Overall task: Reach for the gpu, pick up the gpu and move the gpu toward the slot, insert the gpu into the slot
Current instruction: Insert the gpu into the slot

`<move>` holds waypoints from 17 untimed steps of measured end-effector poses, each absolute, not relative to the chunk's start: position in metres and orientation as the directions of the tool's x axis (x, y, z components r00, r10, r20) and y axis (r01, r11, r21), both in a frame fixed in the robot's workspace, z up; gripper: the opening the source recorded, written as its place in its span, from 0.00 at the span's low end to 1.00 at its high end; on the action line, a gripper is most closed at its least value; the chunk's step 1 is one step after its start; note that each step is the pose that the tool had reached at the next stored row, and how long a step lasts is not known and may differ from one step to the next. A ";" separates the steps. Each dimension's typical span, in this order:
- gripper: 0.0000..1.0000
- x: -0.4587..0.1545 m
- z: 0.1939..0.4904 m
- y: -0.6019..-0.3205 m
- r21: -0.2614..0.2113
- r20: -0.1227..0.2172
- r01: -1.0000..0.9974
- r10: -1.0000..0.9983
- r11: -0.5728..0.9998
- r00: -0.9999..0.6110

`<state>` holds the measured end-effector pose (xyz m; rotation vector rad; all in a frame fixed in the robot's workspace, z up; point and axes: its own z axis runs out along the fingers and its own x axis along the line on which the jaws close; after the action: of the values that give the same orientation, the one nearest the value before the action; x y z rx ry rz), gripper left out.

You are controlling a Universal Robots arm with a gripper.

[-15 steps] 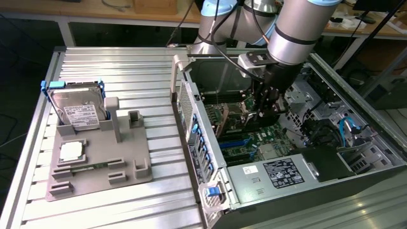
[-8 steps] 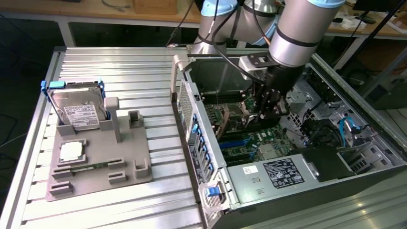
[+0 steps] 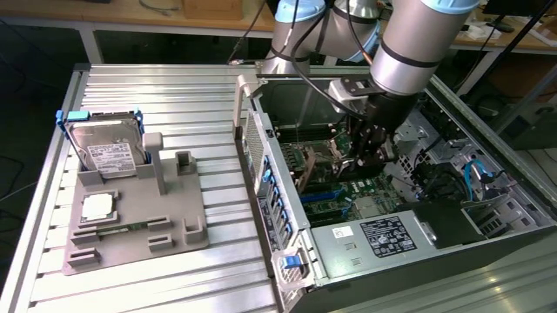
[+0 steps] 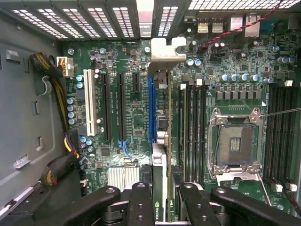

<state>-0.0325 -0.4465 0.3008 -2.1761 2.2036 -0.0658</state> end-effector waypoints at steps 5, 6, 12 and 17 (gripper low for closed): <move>0.27 -0.035 0.301 -0.448 -0.061 -0.002 -0.998 -1.000 0.013 -0.012; 0.27 -0.036 0.301 -0.449 -0.061 -0.002 -0.998 -1.000 0.013 -0.012; 0.27 -0.042 0.300 -0.450 -0.061 -0.003 -0.998 -1.000 0.013 -0.012; 0.27 -0.047 0.300 -0.450 -0.061 -0.004 -0.998 -1.000 0.013 -0.012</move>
<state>-0.0473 -0.4502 0.3000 -2.1749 2.2022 -0.0629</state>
